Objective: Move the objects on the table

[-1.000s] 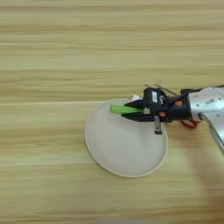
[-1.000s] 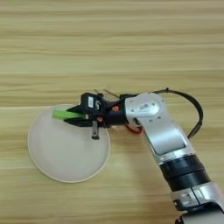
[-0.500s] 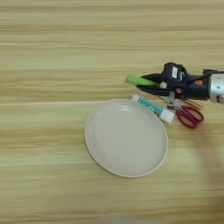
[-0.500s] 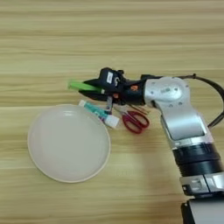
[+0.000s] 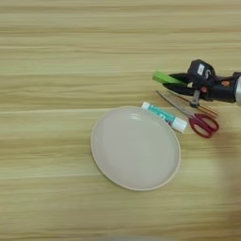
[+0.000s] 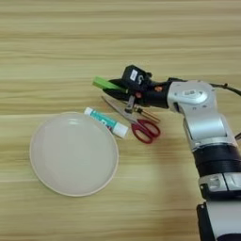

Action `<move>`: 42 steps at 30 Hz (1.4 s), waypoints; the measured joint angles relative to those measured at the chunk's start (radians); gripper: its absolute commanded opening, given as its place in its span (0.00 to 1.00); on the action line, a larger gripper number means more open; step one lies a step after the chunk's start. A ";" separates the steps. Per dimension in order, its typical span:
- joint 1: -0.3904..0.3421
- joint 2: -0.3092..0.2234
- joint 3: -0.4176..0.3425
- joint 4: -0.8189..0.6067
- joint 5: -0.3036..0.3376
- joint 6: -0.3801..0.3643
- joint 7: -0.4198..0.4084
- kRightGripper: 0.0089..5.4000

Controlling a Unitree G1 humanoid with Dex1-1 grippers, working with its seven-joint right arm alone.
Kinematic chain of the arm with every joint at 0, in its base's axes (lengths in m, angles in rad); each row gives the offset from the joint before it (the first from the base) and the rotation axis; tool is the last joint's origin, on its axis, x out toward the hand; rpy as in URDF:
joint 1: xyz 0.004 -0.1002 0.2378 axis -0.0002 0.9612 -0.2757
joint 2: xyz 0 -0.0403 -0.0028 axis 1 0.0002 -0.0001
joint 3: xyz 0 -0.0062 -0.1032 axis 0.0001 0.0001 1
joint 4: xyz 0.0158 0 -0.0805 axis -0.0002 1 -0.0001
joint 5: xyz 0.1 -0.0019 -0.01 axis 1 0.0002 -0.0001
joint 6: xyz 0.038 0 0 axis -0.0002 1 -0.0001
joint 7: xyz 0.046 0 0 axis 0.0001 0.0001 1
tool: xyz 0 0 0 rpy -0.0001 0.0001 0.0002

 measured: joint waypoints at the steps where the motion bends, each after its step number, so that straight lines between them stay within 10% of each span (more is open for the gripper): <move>1: -0.005 0.000 0.000 0.020 -0.004 -0.012 -0.006 0.14; 42: -0.076 0.030 0.096 0.339 -0.156 -0.142 -0.076 0.14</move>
